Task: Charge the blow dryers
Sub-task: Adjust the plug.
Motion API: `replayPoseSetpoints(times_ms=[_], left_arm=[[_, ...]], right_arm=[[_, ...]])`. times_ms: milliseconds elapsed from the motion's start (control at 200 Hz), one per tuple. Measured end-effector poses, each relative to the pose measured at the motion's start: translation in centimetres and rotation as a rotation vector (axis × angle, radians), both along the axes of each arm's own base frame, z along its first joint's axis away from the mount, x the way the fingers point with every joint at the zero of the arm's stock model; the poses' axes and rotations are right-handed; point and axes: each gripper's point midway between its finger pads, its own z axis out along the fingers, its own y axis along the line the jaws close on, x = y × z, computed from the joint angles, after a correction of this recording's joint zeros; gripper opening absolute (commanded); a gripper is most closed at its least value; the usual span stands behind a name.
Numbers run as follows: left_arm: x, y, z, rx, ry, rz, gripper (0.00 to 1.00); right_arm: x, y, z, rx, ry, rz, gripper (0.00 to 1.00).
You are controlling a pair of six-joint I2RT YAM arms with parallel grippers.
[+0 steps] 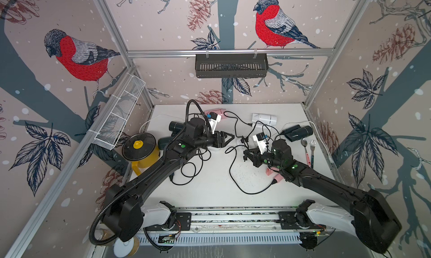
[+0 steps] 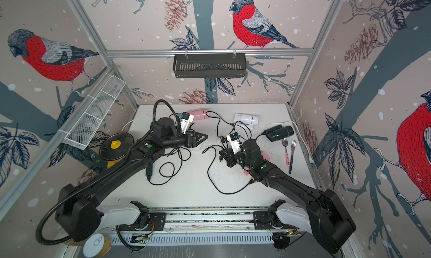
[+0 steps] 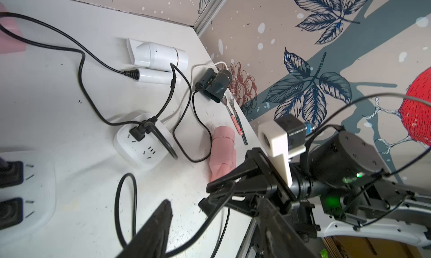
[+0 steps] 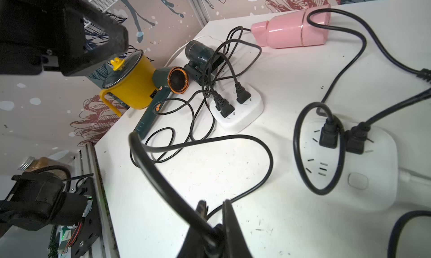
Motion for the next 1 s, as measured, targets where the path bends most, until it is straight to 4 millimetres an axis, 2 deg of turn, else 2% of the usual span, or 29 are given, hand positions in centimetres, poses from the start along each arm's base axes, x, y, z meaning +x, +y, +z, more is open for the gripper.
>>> replayPoseSetpoints(times_ms=[120, 225, 280, 520, 790, 1001], left_arm=[[-4.1, -0.6, -1.0, -0.001, -0.031, -0.091, 0.59], [-7.9, -2.3, -3.3, -0.001, -0.028, -0.207, 0.59], [-8.9, -2.9, -4.5, 0.007, -0.005, -0.245, 0.59], [-8.3, -4.4, -6.8, 0.009, 0.017, -0.252, 0.59], [-7.5, -5.3, -6.7, -0.018, -0.009, -0.252, 0.59], [-7.8, -5.7, -6.8, -0.024, -0.015, -0.268, 0.51]], right_arm=[[-0.9, 0.3, 0.0, 0.035, 0.050, 0.030, 0.06], [-1.7, 0.8, 0.4, 0.082, 0.092, 0.072, 0.07], [-2.2, 1.1, 0.8, 0.107, 0.107, 0.097, 0.07], [-4.0, 1.7, 3.0, 0.197, 0.126, 0.193, 0.07], [-5.2, 1.9, 4.5, 0.252, 0.145, 0.241, 0.07], [-5.5, 1.9, 4.5, 0.268, 0.184, 0.248, 0.08]])
